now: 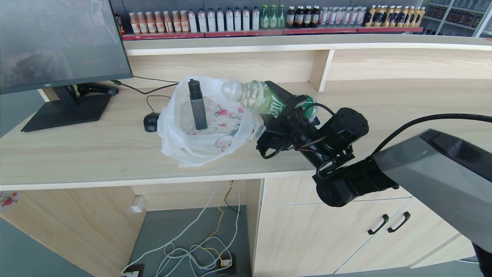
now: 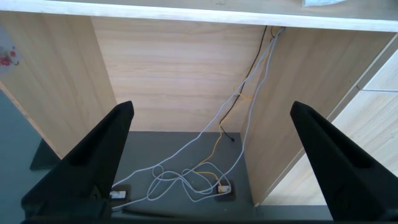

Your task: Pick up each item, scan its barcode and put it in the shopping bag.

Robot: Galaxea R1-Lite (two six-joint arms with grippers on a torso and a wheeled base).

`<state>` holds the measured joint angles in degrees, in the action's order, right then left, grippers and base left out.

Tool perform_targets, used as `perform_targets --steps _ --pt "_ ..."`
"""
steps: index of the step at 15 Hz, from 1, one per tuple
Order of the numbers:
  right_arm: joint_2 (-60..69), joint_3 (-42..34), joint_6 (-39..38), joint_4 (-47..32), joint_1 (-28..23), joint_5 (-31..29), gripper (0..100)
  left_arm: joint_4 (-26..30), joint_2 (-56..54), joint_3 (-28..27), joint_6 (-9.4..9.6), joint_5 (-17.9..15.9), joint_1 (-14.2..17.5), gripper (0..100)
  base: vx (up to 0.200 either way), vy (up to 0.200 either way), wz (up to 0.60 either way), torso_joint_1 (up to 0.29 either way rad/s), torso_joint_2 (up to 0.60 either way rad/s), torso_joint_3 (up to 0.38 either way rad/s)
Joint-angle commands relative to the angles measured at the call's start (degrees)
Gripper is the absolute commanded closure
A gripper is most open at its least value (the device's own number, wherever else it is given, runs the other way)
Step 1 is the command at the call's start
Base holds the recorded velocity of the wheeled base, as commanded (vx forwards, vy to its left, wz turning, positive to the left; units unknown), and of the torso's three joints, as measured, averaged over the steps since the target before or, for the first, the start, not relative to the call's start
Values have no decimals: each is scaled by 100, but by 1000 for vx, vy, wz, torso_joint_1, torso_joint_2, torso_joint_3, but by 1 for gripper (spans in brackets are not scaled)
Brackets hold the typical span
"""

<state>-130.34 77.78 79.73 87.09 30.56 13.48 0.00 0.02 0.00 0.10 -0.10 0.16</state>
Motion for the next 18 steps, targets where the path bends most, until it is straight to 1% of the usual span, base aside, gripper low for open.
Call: perform_targets --steps 1,5,18 --pt "-114 177 -10 -34 2 5 100 0 -2 0 -1 1 2 0 0 0 0 0 0 0" --pt "-220 414 -36 -131 2 -4 100 0 -2 0 -1 1 2 0 0 0 0 0 0 0" --pt "-237 387 -27 -140 29 -12 100 0 -2 0 -1 1 2 0 0 0 0 0 0 0"
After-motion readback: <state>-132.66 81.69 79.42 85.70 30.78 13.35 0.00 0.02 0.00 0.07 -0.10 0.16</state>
